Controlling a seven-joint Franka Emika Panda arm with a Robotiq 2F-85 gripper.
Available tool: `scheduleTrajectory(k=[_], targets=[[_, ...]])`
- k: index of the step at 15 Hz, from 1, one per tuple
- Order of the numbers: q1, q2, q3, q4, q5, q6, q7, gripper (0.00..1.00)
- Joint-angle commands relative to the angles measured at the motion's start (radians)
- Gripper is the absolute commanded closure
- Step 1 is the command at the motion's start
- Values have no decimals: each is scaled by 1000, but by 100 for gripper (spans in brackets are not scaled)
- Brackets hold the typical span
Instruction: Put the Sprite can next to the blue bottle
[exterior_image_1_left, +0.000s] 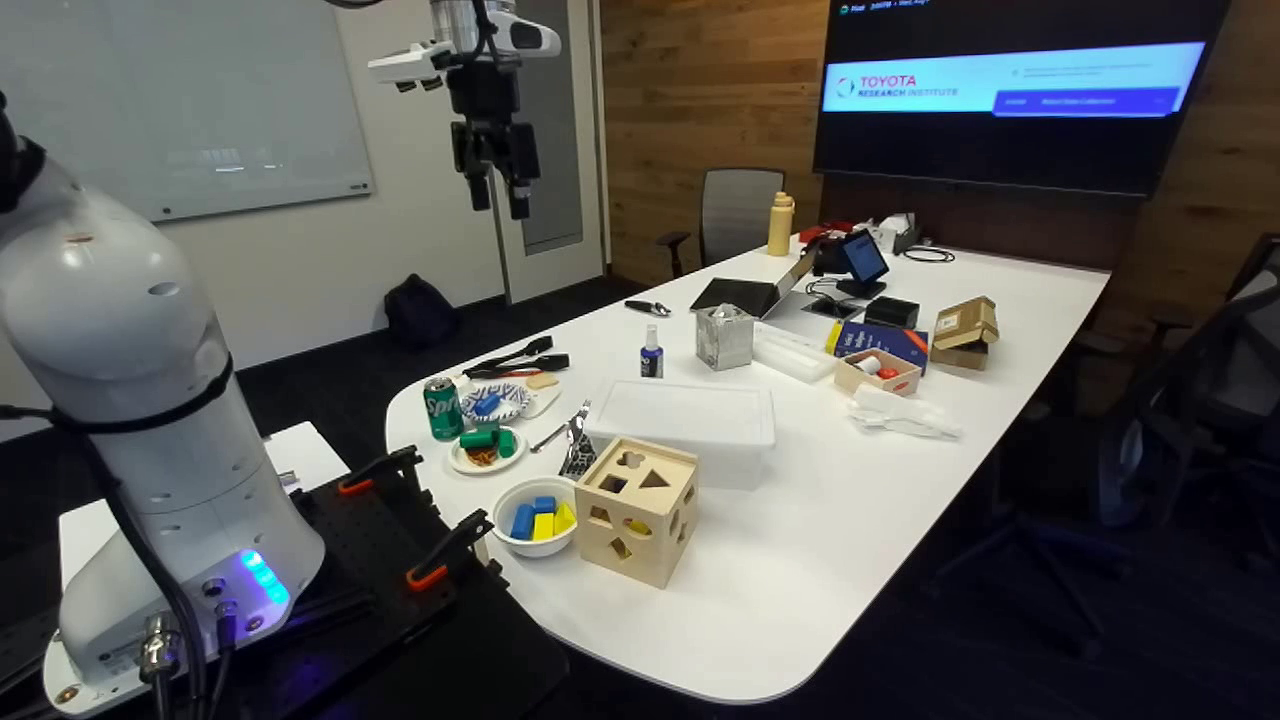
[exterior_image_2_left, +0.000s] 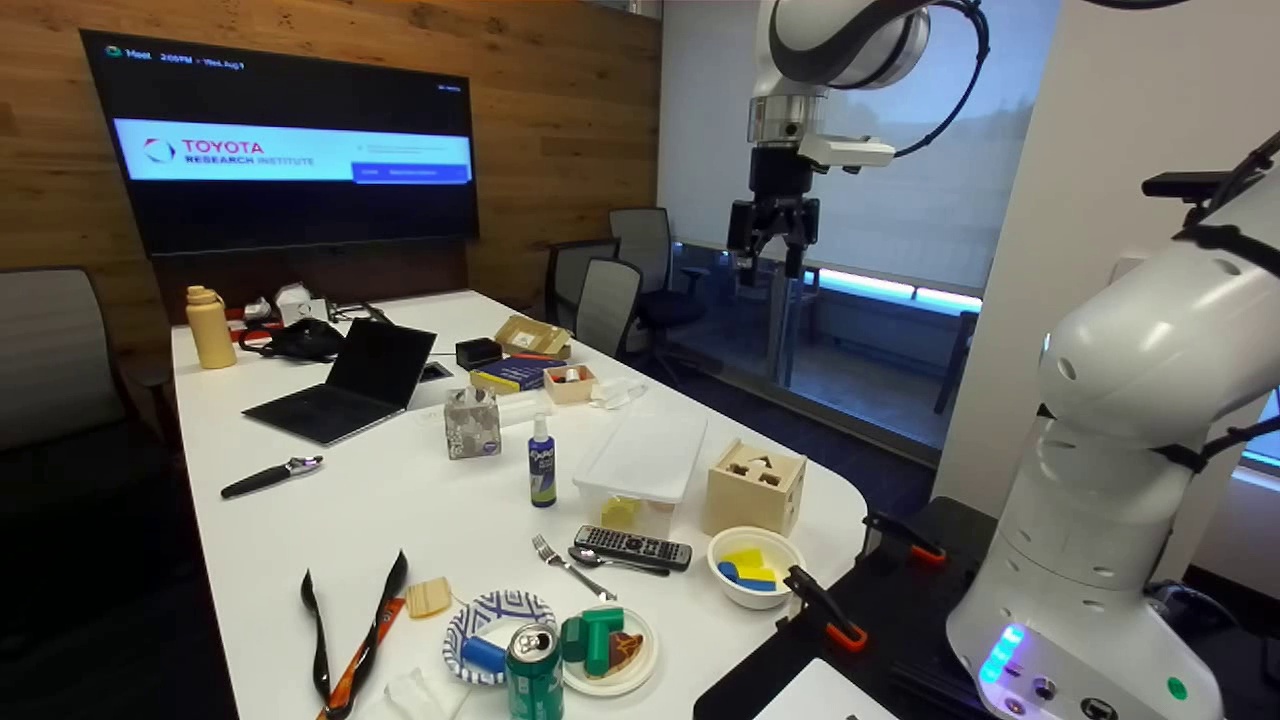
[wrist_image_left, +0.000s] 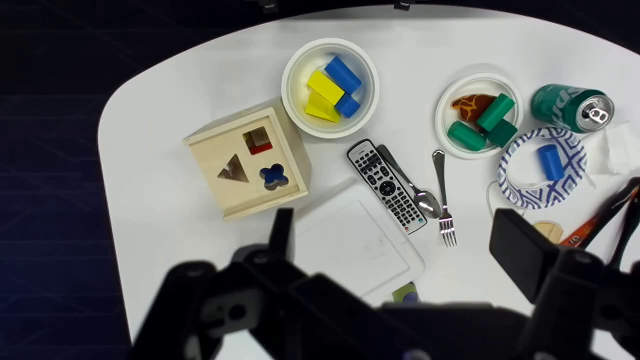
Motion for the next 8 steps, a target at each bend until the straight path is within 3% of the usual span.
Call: scheduleTrajectory(k=[1, 3, 8], targets=[[-10, 0, 9, 2, 5, -2, -5, 0], [4, 17, 30, -38, 12, 14, 10, 0], [129, 29, 136, -203, 152, 86, 35, 0]])
